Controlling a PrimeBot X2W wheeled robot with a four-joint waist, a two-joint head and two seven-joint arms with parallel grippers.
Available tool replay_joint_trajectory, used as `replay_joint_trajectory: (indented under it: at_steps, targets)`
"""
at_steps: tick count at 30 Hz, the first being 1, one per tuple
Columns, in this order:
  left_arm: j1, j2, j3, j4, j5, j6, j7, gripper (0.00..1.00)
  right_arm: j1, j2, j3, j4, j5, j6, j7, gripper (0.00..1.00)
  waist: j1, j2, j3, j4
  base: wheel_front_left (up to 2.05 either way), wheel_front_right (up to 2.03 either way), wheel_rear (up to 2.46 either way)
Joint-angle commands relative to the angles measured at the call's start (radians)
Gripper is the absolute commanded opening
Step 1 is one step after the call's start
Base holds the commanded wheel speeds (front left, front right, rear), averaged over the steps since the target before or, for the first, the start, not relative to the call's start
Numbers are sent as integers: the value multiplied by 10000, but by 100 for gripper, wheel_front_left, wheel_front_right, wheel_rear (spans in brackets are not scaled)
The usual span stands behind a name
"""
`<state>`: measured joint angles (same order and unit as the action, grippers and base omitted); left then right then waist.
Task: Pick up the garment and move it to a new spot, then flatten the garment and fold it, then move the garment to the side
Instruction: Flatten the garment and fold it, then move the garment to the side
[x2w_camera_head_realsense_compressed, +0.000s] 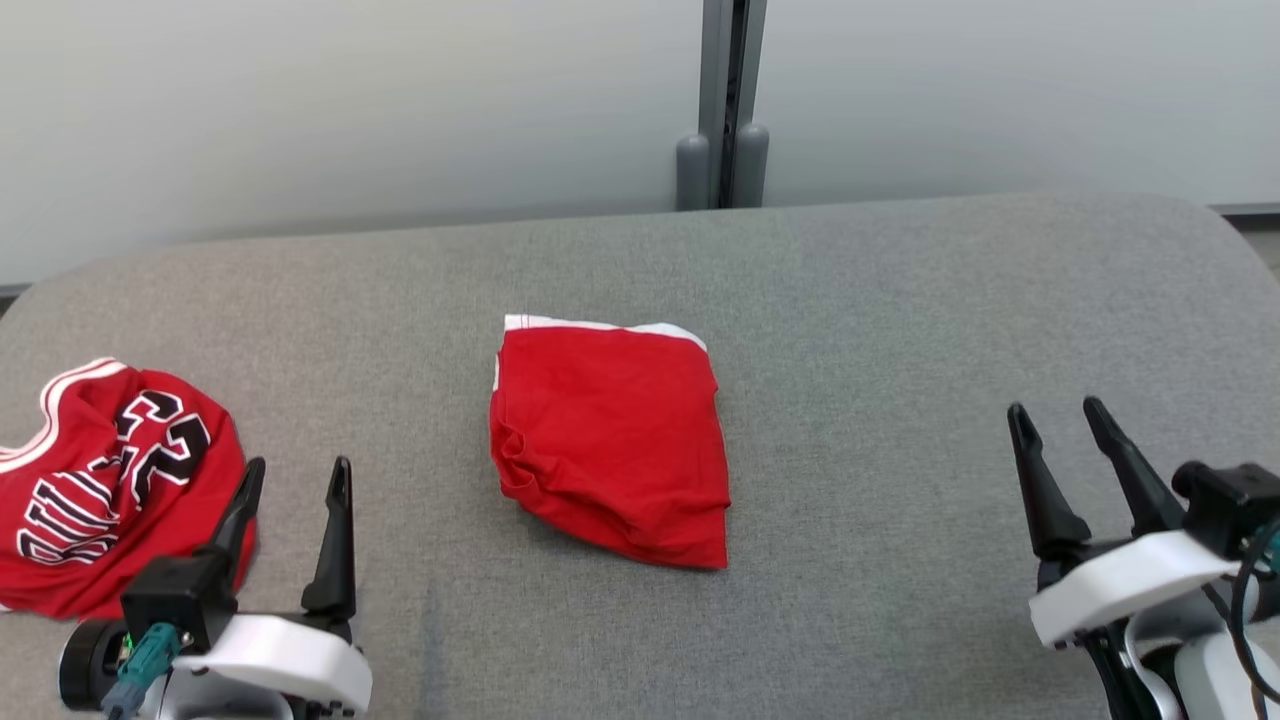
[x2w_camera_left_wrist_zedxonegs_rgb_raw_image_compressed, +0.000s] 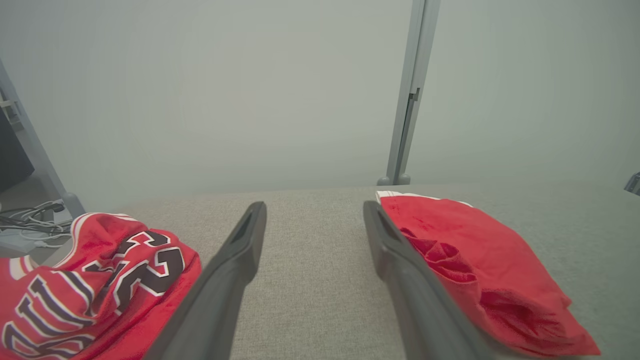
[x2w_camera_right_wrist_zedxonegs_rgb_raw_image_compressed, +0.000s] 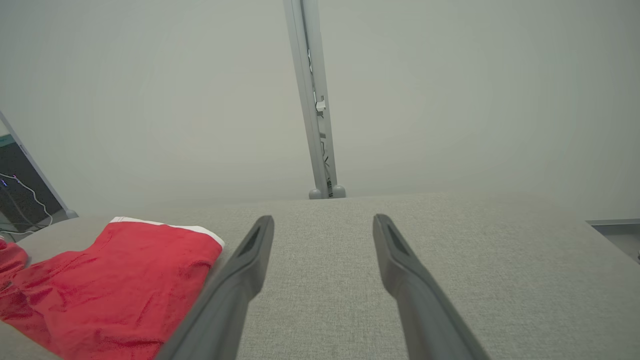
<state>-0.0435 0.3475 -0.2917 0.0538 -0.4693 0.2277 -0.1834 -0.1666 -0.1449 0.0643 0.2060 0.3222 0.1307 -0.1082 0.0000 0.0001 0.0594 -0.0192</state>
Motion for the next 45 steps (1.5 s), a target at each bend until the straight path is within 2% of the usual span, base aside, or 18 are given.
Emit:
replay_joint_trajectory:
  at_steps: [1, 12, 25, 45]
  targets:
    - [227, 109, 3, -86, -69, 85, 61, 100, 301, -25, -169, -158, -112, 2, 142, 100, 0, -1, -283, -48, 0, 0, 0]
    - [1075, 426, 127, -606, -76, 473, 370, 100, 1220, 80, -504, -928, -424, 4, 686, 100, 0, -1, -739, -66, 0, 0, 0]
    - [1353, 586, 182, -985, -159, 679, 619, 100, 1543, 292, -716, -1743, -631, 4, 1019, 100, 0, -1, -749, -85, 0, 0, 0]
    - [1109, 628, 40, -1137, -150, 813, 724, 100, 1531, 562, -938, -1803, -646, 4, 953, 100, 0, -1, -542, 44, 0, 0, 0]
